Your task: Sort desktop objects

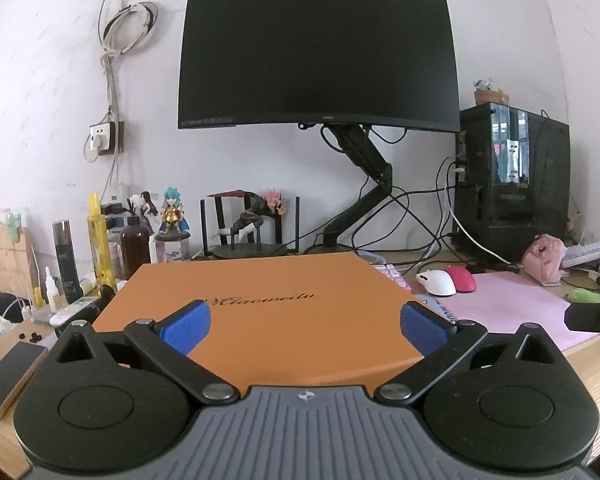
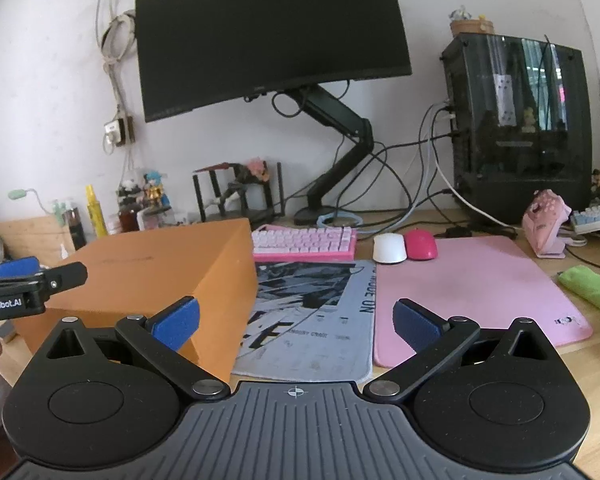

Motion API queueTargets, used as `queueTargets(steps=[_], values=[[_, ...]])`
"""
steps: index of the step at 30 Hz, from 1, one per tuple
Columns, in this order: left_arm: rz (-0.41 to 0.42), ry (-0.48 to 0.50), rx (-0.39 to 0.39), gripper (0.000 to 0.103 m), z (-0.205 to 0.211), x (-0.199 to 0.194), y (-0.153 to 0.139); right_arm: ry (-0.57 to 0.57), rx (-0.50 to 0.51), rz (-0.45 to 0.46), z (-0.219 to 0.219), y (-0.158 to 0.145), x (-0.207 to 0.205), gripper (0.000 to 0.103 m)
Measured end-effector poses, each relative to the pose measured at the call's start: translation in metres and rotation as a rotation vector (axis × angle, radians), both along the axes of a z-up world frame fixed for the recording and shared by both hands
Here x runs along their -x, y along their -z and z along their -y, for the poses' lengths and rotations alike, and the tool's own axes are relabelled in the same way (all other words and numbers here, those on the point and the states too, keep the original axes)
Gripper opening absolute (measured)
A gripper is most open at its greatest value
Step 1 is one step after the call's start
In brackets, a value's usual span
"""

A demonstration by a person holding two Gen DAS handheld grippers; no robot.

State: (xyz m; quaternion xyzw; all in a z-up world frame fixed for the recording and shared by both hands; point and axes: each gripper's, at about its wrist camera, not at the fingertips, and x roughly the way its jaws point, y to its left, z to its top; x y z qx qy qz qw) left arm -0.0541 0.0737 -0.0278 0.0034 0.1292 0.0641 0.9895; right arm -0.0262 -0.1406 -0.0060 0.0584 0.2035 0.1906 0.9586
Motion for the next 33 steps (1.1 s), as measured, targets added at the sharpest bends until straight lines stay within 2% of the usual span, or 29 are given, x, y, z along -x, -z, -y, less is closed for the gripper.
queueTargets(steps=[8,12,25,33], values=[[-0.005,0.029,-0.011,0.103,0.004,-0.006,0.003,0.009,0.002,-0.016,-0.004,0.009,-0.002,0.103],[-0.01,0.039,-0.011,0.103,0.004,-0.009,0.005,0.014,0.0,-0.02,0.002,0.003,-0.01,0.103],[0.003,0.068,-0.014,0.103,0.005,-0.018,0.009,0.014,-0.007,-0.027,0.0,0.008,-0.026,0.103],[-0.034,0.061,-0.005,0.103,0.006,-0.031,0.011,0.016,-0.011,-0.038,-0.001,0.013,-0.037,0.103]])
